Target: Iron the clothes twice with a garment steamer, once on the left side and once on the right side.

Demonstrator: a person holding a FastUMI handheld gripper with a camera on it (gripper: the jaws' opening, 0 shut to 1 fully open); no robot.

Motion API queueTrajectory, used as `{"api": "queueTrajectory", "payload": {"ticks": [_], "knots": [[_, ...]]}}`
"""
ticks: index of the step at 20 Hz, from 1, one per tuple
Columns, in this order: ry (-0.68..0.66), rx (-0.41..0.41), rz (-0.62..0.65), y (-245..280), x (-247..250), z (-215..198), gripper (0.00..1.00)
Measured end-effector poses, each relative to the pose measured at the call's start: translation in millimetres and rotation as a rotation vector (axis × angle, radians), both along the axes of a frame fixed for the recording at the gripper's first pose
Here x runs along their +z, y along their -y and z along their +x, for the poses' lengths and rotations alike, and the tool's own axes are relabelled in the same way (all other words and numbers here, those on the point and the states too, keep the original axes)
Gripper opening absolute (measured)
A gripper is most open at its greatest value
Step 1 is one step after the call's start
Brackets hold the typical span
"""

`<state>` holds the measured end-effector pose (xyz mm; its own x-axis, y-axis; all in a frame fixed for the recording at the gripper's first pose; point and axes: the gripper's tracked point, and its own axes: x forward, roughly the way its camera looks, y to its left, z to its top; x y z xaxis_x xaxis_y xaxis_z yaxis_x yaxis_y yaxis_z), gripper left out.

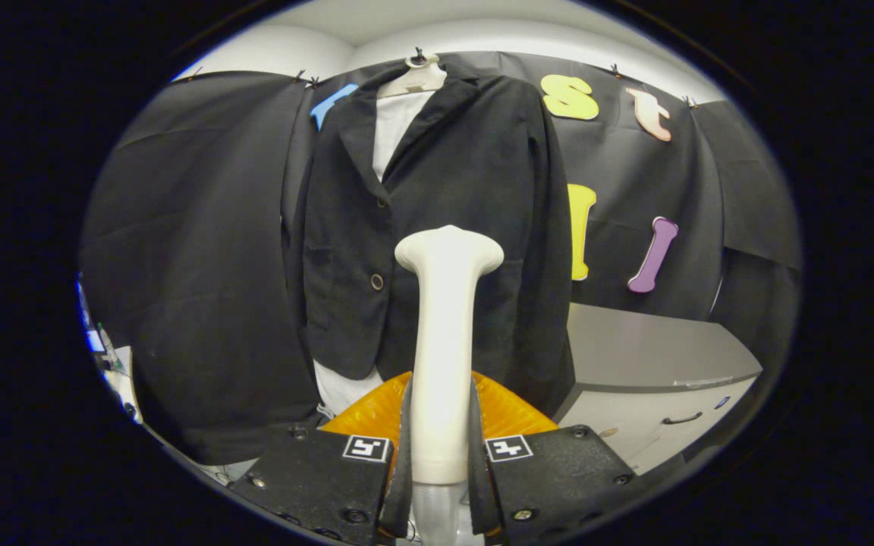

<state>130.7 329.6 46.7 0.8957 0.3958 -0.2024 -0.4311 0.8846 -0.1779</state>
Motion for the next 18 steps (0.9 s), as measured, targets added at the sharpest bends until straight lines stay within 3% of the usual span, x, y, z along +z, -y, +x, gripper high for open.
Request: {"api": "queueTrajectory", "payload": {"ticks": [12,18], "knots": [[-0.16,0.002,-0.06,6,-85,-2,0.33],[-0.14,0.012,-0.037,9,-66,-11,0.33]]}}
